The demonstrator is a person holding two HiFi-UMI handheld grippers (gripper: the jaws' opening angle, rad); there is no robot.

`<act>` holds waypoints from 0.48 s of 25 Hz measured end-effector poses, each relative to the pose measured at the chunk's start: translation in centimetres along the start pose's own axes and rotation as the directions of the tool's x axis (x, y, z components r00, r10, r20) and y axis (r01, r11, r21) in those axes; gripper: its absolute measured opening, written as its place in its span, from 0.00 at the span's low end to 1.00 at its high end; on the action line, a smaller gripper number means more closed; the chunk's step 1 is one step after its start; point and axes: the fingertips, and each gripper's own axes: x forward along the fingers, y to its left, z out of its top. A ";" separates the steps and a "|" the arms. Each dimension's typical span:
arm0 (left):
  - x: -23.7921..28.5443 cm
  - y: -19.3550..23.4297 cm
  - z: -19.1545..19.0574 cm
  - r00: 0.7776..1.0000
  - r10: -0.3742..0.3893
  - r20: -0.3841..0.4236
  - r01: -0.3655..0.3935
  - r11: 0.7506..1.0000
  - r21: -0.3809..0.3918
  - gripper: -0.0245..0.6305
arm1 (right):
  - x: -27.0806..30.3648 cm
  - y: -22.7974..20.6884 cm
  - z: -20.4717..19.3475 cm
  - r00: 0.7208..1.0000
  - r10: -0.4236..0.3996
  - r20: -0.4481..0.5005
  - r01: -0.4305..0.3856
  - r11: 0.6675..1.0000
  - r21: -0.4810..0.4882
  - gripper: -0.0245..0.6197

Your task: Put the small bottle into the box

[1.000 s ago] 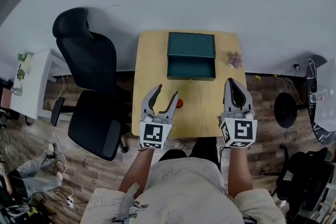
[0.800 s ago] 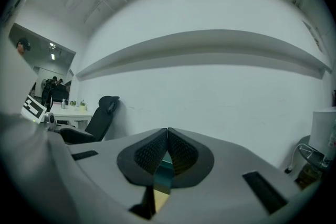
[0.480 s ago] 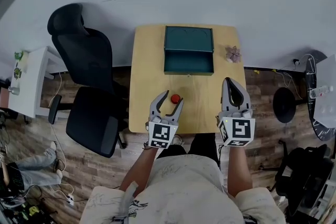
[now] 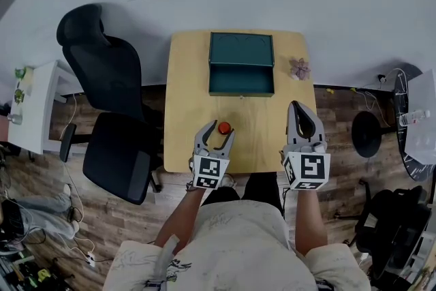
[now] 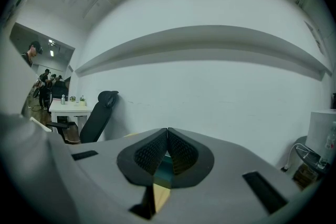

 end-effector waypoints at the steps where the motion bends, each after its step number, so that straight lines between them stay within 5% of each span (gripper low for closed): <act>1: 0.1 0.0 -0.3 1.000 -0.001 -0.008 0.000 1.000 -0.006 0.39 | 0.1 0.0 0.0 1.000 0.000 -0.001 0.000 1.000 -0.001 0.06; 12: 0.7 0.0 -1.1 0.999 -0.011 -0.032 0.010 0.999 -0.033 0.37 | 0.4 -0.1 -0.4 1.000 -0.002 -0.012 0.002 1.000 -0.006 0.06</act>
